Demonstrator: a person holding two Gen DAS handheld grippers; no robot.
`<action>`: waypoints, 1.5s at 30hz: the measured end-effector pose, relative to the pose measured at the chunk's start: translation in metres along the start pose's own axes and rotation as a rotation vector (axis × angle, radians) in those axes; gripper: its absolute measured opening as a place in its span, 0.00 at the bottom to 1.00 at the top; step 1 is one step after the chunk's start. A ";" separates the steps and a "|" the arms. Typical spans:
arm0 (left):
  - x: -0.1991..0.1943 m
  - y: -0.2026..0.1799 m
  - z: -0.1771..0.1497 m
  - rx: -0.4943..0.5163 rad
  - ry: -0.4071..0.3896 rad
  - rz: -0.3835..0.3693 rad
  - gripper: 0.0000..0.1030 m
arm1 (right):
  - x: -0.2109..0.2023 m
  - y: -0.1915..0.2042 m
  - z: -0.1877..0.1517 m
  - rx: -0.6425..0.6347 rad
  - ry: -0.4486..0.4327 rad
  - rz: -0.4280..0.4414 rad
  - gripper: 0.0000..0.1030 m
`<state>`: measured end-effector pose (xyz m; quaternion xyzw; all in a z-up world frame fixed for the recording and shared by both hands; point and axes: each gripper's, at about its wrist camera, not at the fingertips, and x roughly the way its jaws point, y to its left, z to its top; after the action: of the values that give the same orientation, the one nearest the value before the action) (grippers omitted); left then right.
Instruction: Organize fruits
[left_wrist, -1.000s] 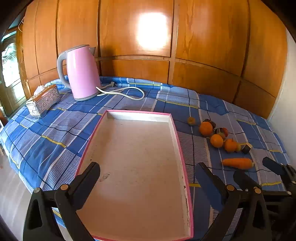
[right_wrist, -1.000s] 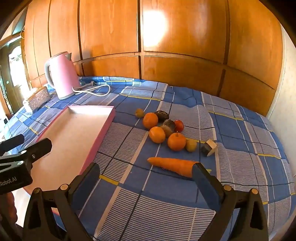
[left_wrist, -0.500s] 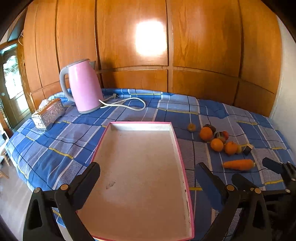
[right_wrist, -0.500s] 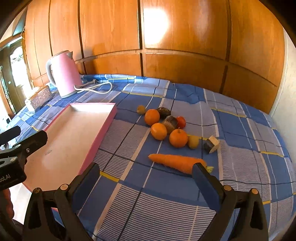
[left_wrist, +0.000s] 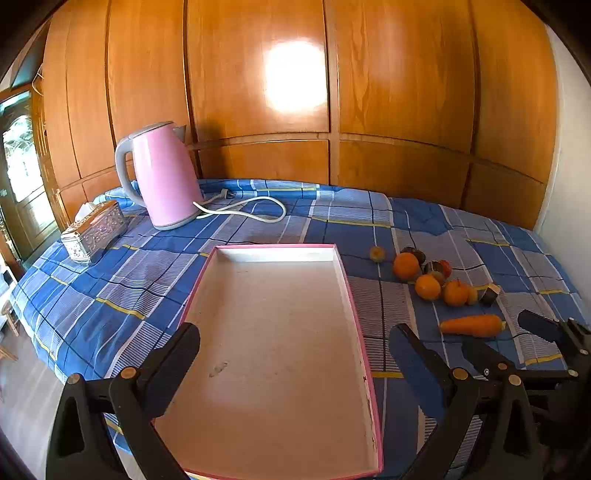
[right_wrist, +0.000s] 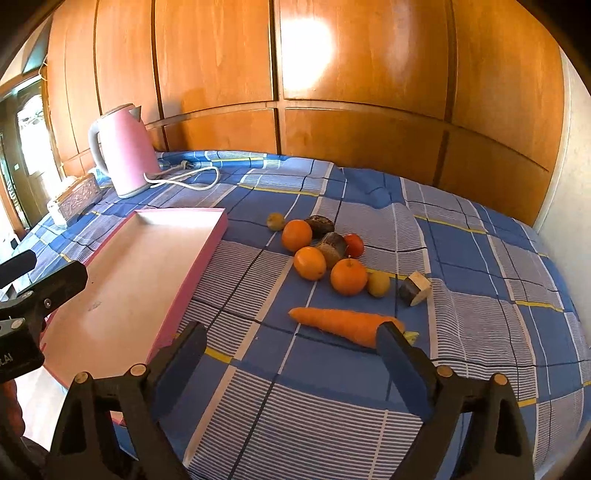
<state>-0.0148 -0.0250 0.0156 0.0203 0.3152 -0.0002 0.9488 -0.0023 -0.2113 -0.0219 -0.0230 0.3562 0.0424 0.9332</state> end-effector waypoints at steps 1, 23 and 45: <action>0.000 -0.001 0.000 0.001 0.000 0.000 1.00 | 0.000 -0.001 0.000 0.001 0.000 0.001 0.91; 0.006 -0.010 0.001 0.026 0.039 -0.067 1.00 | 0.003 -0.024 0.002 0.044 0.014 -0.031 0.85; 0.047 -0.055 0.006 0.154 0.217 -0.324 0.80 | 0.020 -0.102 -0.009 0.260 0.133 -0.064 0.36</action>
<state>0.0259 -0.0800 -0.0096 0.0416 0.4136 -0.1748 0.8925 0.0164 -0.3121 -0.0401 0.0838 0.4189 -0.0355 0.9035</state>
